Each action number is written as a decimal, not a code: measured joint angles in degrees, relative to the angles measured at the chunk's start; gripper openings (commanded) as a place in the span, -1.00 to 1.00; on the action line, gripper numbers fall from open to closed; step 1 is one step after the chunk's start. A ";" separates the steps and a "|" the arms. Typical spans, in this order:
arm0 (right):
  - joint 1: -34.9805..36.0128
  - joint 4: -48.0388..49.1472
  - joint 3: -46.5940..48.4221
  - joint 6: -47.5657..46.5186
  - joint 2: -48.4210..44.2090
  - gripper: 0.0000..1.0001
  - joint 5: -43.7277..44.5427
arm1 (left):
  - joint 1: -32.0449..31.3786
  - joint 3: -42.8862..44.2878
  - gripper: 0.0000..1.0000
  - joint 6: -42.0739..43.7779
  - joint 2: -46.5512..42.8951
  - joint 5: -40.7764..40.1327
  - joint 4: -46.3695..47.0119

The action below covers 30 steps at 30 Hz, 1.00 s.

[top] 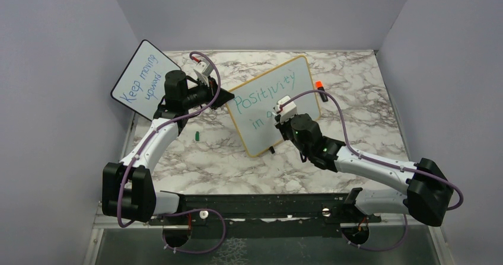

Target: Write a sentence on the whiteboard

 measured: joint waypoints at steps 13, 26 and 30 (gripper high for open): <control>-0.22 0.07 0.70 0.00 0.28 -0.99 -0.13 | 0.00 0.02 -1.00 0.00 0.00 0.00 0.00; -0.22 -1.40 0.37 0.87 -0.04 -0.99 -0.15 | 0.00 0.02 -1.00 0.00 0.00 0.00 0.00; -0.22 -2.14 -0.20 1.07 -0.35 -0.99 -0.11 | 0.00 0.02 -1.00 0.00 0.00 0.00 0.00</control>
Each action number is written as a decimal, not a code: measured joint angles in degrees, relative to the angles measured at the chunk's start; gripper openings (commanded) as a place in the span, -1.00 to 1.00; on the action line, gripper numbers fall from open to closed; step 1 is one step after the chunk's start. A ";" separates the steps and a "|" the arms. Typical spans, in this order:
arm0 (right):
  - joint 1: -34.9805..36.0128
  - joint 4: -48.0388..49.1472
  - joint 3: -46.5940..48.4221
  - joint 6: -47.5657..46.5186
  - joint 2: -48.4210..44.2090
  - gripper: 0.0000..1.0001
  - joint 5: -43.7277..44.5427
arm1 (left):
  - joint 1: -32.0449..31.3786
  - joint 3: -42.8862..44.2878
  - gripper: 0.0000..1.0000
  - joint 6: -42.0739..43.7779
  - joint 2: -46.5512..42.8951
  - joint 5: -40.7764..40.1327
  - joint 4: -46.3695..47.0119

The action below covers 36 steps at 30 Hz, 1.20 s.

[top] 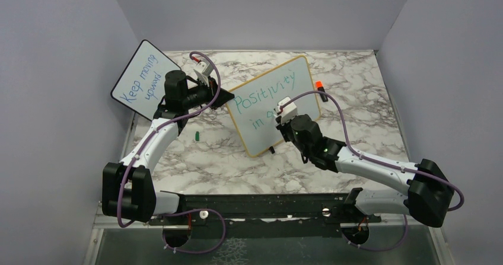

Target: Write a sentence on the whiteboard

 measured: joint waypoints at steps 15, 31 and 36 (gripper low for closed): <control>0.00 -0.42 -0.48 0.13 -0.22 -0.99 2.12 | 0.00 0.00 -1.00 0.00 0.00 0.00 0.00; -2.51 1.05 -0.48 0.11 -2.73 -1.00 1.84 | 0.00 0.00 -1.00 0.00 0.00 0.02 0.00; -2.73 2.01 -0.46 0.11 -2.14 -0.99 1.01 | 0.00 0.00 -1.00 0.00 0.00 0.02 0.00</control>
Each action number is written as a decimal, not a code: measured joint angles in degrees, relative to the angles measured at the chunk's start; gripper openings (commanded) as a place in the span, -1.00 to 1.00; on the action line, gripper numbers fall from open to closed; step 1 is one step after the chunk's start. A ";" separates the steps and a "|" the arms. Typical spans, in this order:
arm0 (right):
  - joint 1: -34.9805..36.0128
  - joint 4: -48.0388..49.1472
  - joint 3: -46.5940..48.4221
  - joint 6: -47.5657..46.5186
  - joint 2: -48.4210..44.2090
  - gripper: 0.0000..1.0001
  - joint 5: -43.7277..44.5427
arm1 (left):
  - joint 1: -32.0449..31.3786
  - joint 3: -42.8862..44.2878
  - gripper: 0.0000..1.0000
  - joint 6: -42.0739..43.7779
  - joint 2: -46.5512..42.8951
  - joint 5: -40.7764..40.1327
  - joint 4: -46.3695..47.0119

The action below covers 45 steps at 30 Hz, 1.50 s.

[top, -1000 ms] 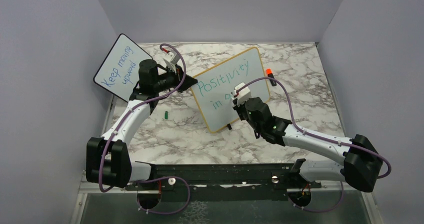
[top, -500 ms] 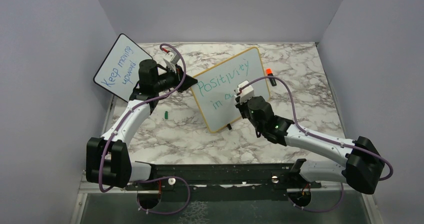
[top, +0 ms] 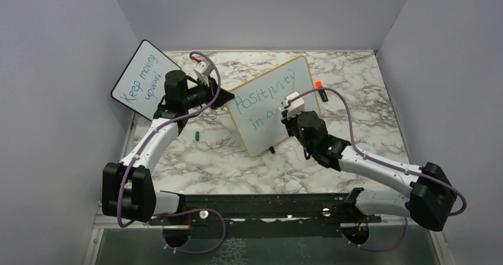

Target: Write a sentence on the whiteboard

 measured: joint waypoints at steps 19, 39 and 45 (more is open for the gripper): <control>-0.35 1.16 0.22 0.00 1.86 -0.99 -1.57 | 0.00 0.00 -1.00 0.00 0.00 -0.02 0.00; -0.39 0.39 0.70 -0.02 1.51 -0.99 -5.14 | 0.00 0.00 -1.00 0.02 0.00 0.00 -0.02; -0.37 -1.90 0.61 -0.02 0.85 -0.99 -5.42 | 0.00 0.00 -1.00 0.02 0.00 0.00 0.00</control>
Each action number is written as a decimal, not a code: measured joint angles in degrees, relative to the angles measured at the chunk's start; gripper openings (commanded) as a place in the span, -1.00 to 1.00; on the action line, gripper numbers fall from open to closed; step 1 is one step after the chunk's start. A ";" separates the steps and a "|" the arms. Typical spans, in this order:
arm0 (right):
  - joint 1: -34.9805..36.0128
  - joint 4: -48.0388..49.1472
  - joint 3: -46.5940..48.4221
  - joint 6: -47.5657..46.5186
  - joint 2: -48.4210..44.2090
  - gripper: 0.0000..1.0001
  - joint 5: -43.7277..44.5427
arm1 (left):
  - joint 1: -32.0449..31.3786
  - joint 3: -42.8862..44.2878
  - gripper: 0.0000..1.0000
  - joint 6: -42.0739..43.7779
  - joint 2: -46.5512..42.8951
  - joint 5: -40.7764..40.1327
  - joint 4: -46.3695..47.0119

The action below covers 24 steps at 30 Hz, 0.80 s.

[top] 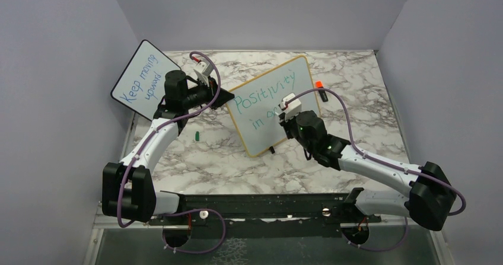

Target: Write a sentence on the whiteboard

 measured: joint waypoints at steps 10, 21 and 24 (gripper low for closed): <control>0.00 -1.46 -0.72 -0.20 -0.20 -0.99 1.57 | 0.00 0.02 -1.00 0.00 0.00 0.00 0.00; -0.37 -1.38 -0.74 -0.42 0.02 -0.99 4.00 | 0.00 0.02 -1.00 -0.02 0.00 0.00 0.00; -0.39 -1.38 -0.74 -0.55 -0.11 -0.99 3.96 | 0.00 0.02 -1.00 0.00 0.00 0.00 0.00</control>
